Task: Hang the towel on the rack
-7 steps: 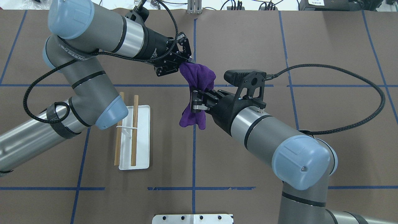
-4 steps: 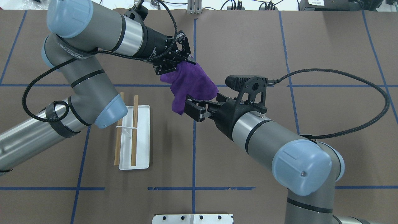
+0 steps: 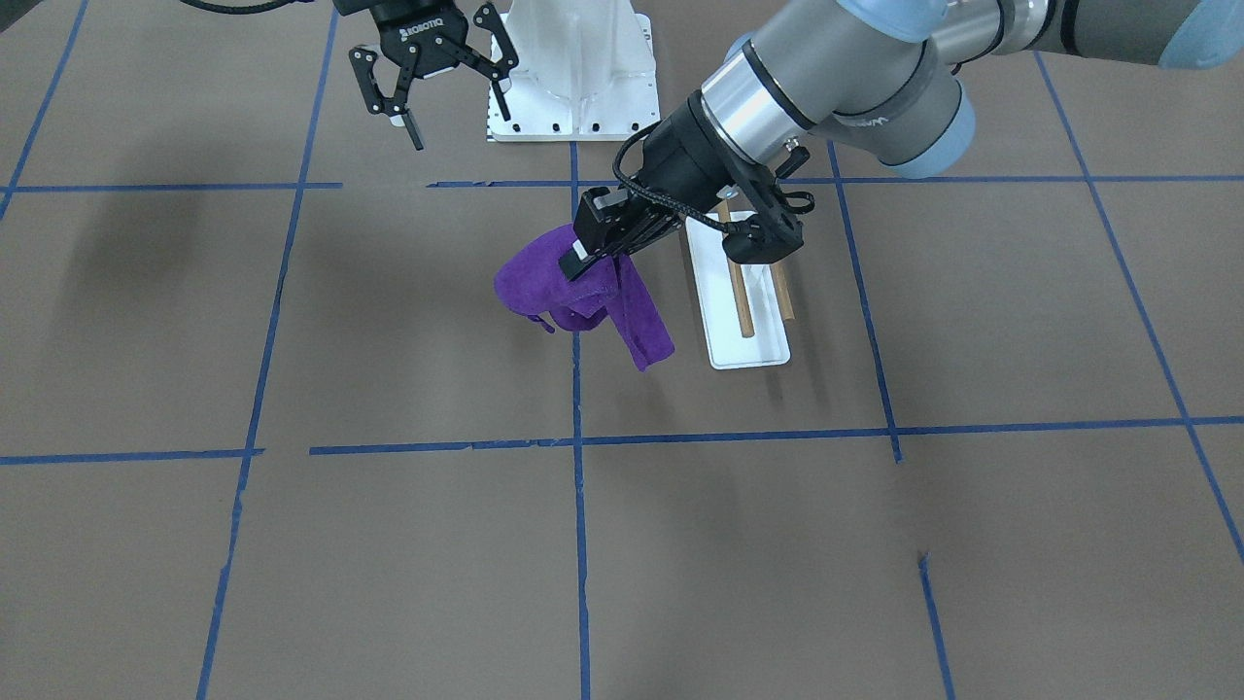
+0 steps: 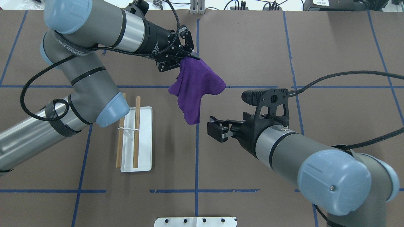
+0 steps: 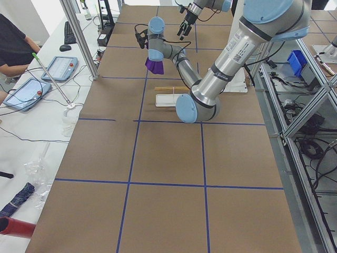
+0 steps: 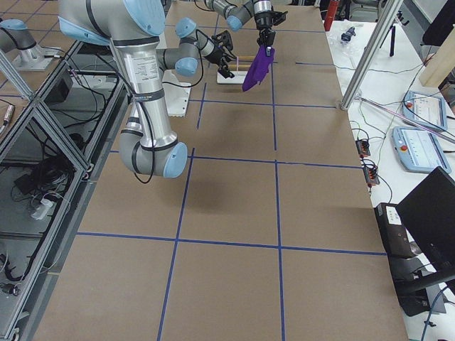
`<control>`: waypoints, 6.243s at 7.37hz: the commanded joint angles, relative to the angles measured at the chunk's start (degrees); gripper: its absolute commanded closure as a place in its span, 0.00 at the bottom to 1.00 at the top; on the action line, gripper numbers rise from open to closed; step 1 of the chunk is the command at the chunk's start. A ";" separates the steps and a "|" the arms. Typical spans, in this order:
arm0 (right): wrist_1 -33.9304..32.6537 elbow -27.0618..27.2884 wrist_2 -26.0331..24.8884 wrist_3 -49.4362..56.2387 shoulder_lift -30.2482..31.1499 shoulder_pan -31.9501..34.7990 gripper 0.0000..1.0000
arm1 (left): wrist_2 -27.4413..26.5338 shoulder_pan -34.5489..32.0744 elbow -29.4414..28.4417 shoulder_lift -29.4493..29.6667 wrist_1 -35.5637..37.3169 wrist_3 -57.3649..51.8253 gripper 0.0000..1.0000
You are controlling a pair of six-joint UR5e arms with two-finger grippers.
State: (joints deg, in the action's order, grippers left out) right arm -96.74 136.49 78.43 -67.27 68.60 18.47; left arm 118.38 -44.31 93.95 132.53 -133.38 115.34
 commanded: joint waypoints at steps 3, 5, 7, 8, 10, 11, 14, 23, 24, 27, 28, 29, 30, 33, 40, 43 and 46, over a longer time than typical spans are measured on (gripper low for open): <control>-26.63 6.59 20.59 21.42 0.39 17.87 0.00 | -15.67 2.98 4.99 -0.25 4.14 1.90 1.00; -29.38 5.37 28.83 34.41 2.75 28.66 0.00 | -28.31 10.09 10.09 -0.34 13.28 1.90 1.00; -29.29 -0.32 39.12 45.69 4.35 41.15 0.00 | -42.45 17.65 15.97 -2.18 22.59 1.90 1.00; -28.86 -2.00 40.56 48.95 6.61 44.16 0.00 | -46.96 19.95 19.57 -4.54 25.94 1.99 1.00; -28.77 -5.78 43.89 55.47 8.65 49.09 0.00 | -55.30 23.02 24.16 -11.21 28.78 2.08 1.00; -28.77 -7.54 44.87 55.58 9.18 50.60 0.00 | -57.88 24.26 24.26 -13.16 29.05 2.77 1.00; -28.68 -9.93 46.80 55.67 9.54 52.54 0.00 | -59.05 25.15 29.32 -21.32 33.67 8.55 1.00; -28.33 -12.39 48.39 55.75 10.86 54.92 0.00 | -57.91 25.15 33.93 -38.58 37.58 17.20 1.00; -27.72 -12.39 48.31 55.84 10.86 54.92 0.00 | -56.43 25.24 33.93 -38.58 37.58 16.76 1.00; -26.48 -12.48 48.22 55.84 11.03 54.92 0.00 | -56.15 27.17 33.58 -41.29 37.58 15.88 1.00; -26.48 -12.39 48.31 55.84 11.03 54.92 0.00 | -56.15 27.18 33.41 -41.48 37.75 13.00 0.98; -26.48 -12.30 48.48 55.84 11.03 55.09 0.00 | -56.15 27.18 32.97 -41.74 37.84 10.63 0.01; -26.48 -12.22 48.48 55.84 10.95 55.27 0.00 | -54.06 26.92 33.57 -41.57 37.84 5.56 0.00; -26.48 -12.13 48.48 55.84 11.03 55.27 0.00 | -45.02 23.77 35.34 -40.34 37.58 -5.09 0.00; -9.27 -26.12 58.74 67.86 20.23 65.09 0.00 | -11.34 -9.61 28.42 -34.62 38.01 -58.49 0.00; 0.59 -35.42 59.82 68.77 22.36 68.89 0.00 | -1.11 -22.60 21.48 -35.23 41.88 -84.93 0.00; 0.33 -35.42 59.64 68.50 23.42 69.59 0.00 | 7.56 -37.10 9.97 -37.76 42.06 -109.20 0.00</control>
State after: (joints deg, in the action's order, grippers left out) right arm -96.49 101.13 138.08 1.33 91.52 87.74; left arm 123.21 -74.83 108.34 96.50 -91.46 16.78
